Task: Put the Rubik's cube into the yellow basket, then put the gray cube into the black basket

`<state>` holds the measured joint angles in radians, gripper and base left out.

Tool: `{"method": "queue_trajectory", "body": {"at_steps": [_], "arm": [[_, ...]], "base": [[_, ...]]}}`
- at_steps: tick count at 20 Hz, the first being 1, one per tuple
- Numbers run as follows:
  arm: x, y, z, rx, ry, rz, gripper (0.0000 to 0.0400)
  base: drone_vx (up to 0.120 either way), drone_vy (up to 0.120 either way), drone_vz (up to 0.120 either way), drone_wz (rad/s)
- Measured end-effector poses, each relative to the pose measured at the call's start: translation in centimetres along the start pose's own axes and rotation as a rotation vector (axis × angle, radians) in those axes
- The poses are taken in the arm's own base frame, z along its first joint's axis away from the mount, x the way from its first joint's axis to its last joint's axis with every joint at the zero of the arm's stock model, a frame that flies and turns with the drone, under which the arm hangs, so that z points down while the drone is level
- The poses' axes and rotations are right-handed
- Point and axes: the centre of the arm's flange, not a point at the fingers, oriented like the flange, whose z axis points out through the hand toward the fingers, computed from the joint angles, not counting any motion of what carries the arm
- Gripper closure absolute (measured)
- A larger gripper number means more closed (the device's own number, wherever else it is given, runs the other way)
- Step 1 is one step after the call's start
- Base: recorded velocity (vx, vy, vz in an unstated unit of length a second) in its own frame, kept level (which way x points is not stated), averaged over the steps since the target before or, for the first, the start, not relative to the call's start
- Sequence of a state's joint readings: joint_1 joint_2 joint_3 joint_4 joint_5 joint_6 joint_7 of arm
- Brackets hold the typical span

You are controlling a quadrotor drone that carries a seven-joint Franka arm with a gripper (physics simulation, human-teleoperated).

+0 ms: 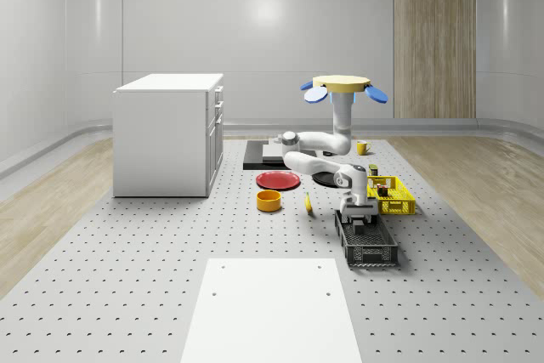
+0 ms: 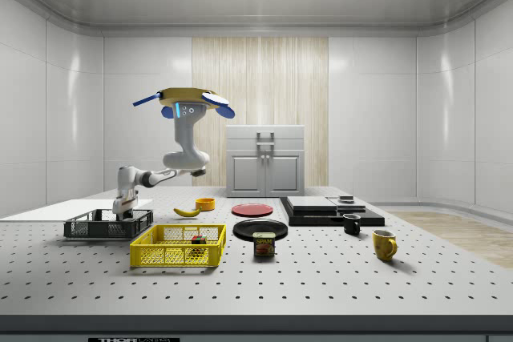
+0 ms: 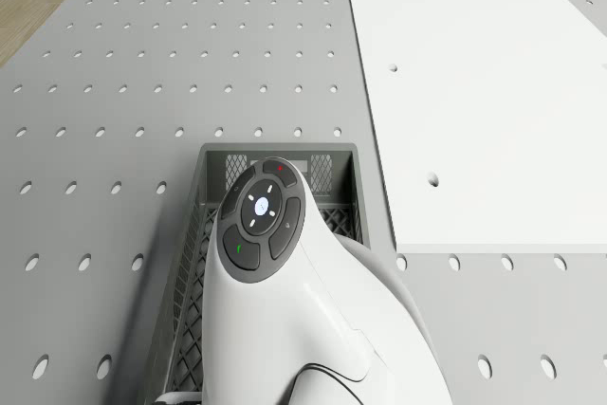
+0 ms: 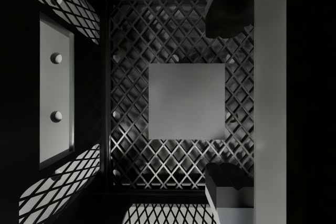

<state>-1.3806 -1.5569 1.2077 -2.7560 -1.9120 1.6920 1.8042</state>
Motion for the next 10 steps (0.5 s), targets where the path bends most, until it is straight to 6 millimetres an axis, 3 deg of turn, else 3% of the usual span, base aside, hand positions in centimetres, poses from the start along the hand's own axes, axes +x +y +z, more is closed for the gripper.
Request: {"method": "queue_trajectory", "body": {"at_steps": [10], "arm": [[0.0, 0.0, -3.1, 0.0, 0.0, 0.0, 0.0004]], "base": [[0.0, 0.0, 0.0, 0.0]]}}
